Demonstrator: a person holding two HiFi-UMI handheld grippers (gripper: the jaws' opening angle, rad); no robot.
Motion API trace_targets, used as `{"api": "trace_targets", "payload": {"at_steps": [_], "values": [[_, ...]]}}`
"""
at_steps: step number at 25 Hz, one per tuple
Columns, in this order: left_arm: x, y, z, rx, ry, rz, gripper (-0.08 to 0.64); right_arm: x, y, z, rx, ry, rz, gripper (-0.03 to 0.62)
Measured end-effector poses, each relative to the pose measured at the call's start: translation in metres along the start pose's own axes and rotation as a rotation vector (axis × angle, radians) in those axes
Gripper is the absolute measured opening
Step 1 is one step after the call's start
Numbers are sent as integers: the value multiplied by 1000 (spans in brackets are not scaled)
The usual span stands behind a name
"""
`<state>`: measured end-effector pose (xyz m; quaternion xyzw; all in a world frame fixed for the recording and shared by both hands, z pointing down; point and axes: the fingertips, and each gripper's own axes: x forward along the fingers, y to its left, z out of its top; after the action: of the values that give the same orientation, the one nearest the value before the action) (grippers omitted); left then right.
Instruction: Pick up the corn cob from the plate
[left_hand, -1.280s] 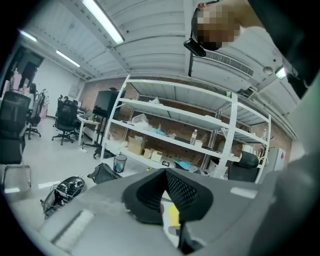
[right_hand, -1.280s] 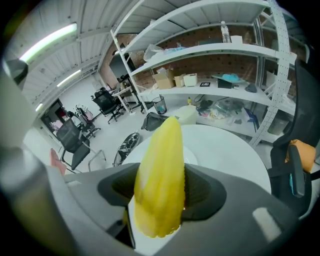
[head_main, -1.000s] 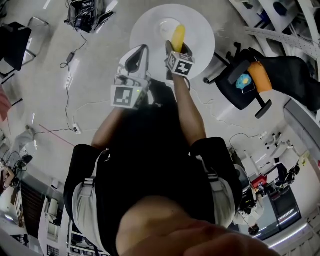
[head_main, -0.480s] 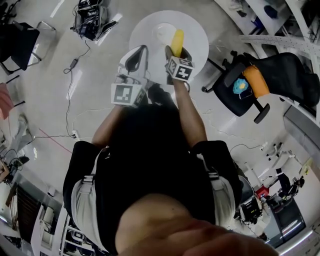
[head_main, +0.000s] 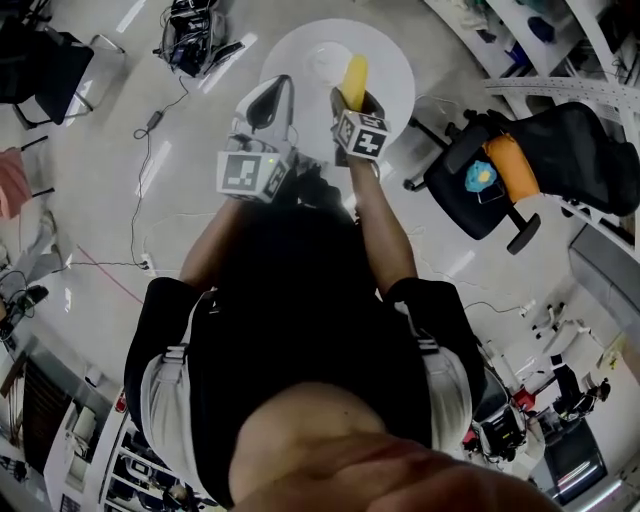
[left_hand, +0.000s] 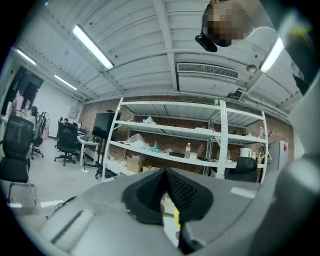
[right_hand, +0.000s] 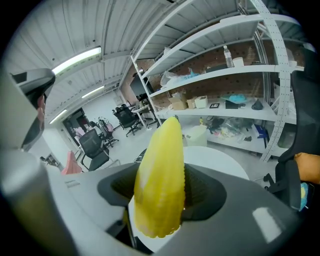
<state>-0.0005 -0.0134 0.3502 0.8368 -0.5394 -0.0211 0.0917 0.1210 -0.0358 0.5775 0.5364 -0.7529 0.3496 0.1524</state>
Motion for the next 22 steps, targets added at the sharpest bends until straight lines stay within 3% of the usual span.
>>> {"api": "trace_targets", "payload": {"at_steps": [22], "values": [[-38, -6, 5, -3, -4, -32, 6, -50, 35, 19, -38, -98, 26, 264]]}}
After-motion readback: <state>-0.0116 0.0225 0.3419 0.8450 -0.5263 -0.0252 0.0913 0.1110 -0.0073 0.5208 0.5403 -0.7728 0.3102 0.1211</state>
